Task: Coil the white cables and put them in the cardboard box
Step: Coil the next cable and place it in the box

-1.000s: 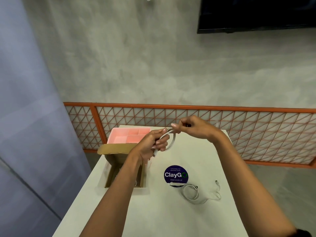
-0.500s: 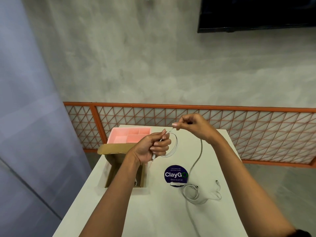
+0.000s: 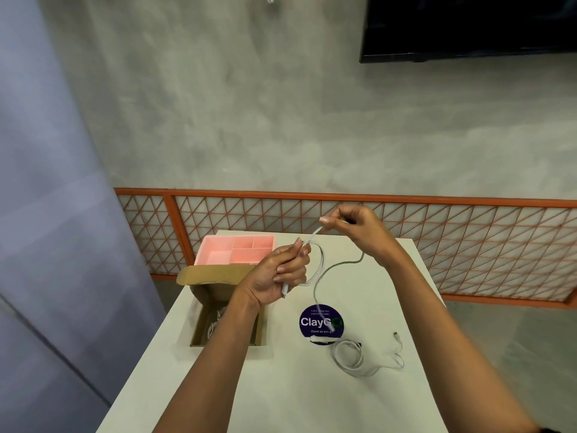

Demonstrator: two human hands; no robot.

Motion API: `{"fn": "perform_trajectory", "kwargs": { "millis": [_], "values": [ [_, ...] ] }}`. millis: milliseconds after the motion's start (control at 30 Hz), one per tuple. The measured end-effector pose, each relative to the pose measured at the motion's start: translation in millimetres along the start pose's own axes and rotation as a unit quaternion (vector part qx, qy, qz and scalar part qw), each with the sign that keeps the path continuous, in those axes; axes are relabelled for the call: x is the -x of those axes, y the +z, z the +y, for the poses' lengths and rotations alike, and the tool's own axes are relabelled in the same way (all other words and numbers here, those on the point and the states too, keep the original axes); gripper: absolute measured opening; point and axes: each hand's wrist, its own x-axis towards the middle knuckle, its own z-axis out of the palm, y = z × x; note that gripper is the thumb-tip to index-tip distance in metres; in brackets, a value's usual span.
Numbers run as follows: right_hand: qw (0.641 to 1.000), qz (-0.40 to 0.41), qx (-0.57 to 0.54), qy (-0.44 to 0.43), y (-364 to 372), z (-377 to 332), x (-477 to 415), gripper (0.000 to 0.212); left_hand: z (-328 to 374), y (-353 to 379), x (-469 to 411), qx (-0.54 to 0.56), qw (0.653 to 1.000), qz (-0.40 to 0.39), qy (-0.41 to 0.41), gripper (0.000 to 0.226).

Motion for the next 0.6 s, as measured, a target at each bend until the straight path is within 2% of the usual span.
{"fn": "perform_trajectory", "kwargs": {
  "millis": [67,133,233,367,500,600],
  "values": [
    [1.0,-0.023,-0.002,0.001,-1,4,3,0.02,4,4,-2,0.029,0.999,-0.004,0.021,0.028],
    [0.999,-0.04,0.011,0.001,3,12,7,0.017,9,7,-3,0.055,0.998,-0.018,0.034,0.035],
    [0.998,-0.051,0.01,0.028,13,29,9,0.024,14,9,-3,0.049,0.997,-0.002,0.06,0.046],
    [0.99,-0.104,0.018,0.095,29,41,19,0.033,17,7,-4,0.008,0.993,0.071,0.09,0.057],
    [0.976,-0.163,0.054,0.137,39,40,24,0.037,16,10,-8,-0.046,0.98,0.148,0.126,0.041],
    [0.966,-0.196,0.075,0.152,43,33,26,0.039,14,11,-12,-0.076,0.969,0.188,0.139,0.038]
  ]
}}
